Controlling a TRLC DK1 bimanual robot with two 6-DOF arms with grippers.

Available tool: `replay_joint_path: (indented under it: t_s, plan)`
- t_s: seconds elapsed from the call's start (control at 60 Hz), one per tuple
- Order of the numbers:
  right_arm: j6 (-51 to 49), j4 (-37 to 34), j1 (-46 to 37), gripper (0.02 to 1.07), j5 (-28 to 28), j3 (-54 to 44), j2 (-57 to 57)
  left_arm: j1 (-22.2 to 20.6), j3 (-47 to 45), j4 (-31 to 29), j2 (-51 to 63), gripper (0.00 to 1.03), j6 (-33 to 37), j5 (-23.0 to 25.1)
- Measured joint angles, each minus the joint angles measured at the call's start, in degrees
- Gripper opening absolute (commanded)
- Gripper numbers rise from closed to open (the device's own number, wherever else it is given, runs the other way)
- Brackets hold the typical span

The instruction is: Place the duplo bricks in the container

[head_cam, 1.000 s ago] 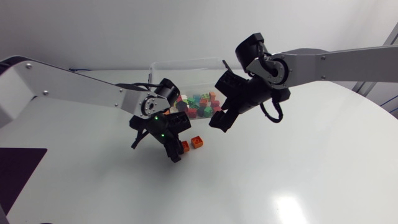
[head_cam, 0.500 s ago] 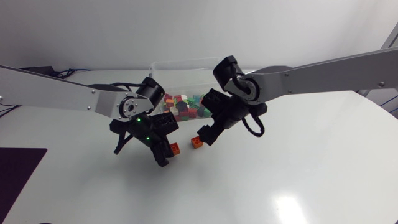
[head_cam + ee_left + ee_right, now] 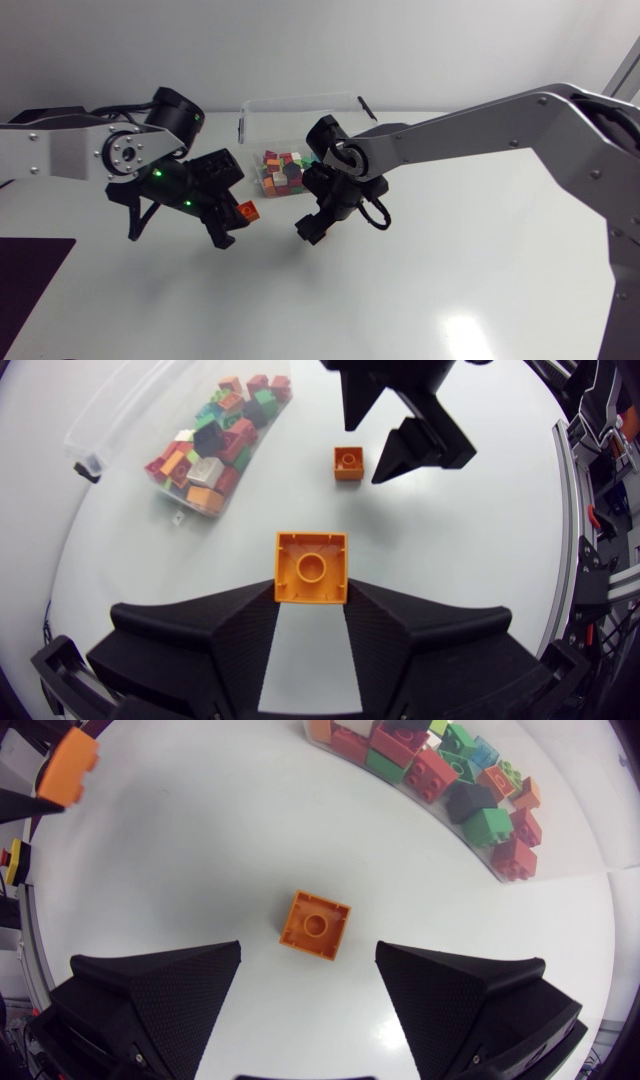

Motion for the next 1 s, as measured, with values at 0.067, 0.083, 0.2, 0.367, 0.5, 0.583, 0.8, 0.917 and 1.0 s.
replay_joint_path:
  t_s: [0.067, 0.083, 0.2, 0.367, 0.5, 0.583, 0.8, 0.917, 1.0]
  plan:
    - [0.6, -0.2, 0.0, 0.95, 0.7, 1.1, 1.3, 0.7, 0.2, 0.0, -2.0, 0.39, 0.0, 1.1]
    - [0.8, -0.2, 0.0, 0.95, 0.8, 1.4, 1.6, 0.9, 0.3, 0.0, -2.4, 0.39, -0.1, 1.4]
    - [1.4, -0.8, 0.0, 0.88, 1.0, 2.8, 3.0, 2.2, 1.9, 0.0, -4.0, 0.39, -0.5, 3.5]
    - [1.9, -1.1, 0.0, 0.64, 1.0, 4.8, 4.9, 3.9, 5.2, 1.6, -5.0, 0.39, -2.4, 5.4]
    - [2.0, -1.1, 0.0, 0.38, 1.2, 5.3, 6.2, 5.0, 7.6, 4.4, -5.0, 0.39, -4.6, 6.4]
    - [2.1, -1.1, 0.0, 0.37, 1.6, 5.3, 6.5, 5.3, 8.5, 6.3, -5.0, 0.40, -5.7, 6.5]
    - [2.1, -1.0, -0.1, 0.34, 1.6, 5.2, 6.3, 6.5, 12.1, 10.9, -2.9, 0.40, -8.6, 6.8]
    - [2.0, -1.1, -0.8, 0.34, 1.6, 3.8, 3.8, 6.8, 15.5, 12.9, 0.5, 0.40, -10.7, 6.8]
    - [1.5, -1.6, -2.1, 0.34, 1.3, 3.1, 0.4, 6.7, 18.4, 14.1, 3.7, 0.40, -12.2, 6.8]
